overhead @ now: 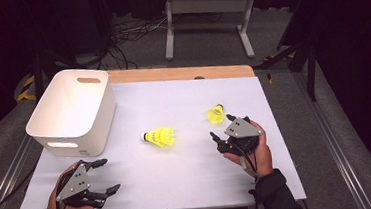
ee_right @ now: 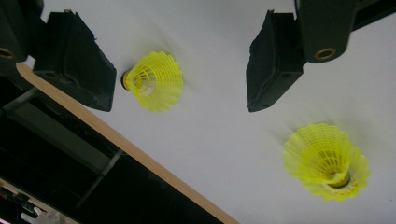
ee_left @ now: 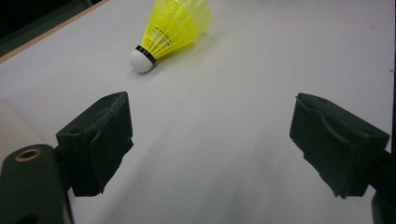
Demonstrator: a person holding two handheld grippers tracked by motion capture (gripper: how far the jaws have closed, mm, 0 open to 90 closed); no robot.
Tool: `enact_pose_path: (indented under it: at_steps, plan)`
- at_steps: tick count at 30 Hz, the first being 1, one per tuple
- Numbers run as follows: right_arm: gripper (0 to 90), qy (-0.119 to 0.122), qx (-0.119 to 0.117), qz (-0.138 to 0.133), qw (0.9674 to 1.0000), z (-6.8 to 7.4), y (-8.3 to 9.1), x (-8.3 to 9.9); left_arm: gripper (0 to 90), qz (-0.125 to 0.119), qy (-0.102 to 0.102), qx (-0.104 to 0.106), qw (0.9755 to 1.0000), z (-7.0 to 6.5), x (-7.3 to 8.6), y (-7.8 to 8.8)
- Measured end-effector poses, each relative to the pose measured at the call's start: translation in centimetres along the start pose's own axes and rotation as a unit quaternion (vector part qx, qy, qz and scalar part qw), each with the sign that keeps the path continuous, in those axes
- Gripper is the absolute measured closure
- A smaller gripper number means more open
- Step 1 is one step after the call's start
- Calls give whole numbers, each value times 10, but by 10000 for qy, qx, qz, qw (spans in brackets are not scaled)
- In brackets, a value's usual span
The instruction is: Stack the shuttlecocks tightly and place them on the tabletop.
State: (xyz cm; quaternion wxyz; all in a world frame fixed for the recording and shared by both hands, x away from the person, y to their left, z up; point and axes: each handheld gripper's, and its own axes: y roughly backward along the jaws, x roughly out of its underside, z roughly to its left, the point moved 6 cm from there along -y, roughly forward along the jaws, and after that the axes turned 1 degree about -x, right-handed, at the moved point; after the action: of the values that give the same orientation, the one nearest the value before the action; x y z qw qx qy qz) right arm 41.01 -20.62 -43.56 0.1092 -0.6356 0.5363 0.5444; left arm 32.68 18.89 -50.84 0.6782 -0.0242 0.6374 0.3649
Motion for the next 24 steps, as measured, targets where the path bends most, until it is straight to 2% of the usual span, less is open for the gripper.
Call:
enact_pose_path:
  at_steps: [8,14,22,24]
  plan:
    - [236,-301,205,124,9993,-18,-14,12,135,-54,28,42,10000,-1,-1,-1]
    - [237,-498,248,175,9983,-28,-32,18,130,-80,39,47,9999,0,-2,0]
    - [311,-577,152,573,9966,-34,-59,25,110,-251,115,-34,9996,3,-4,4]
    - [355,-691,154,606,9957,-37,-64,27,103,-270,97,-73,9996,3,-5,4]
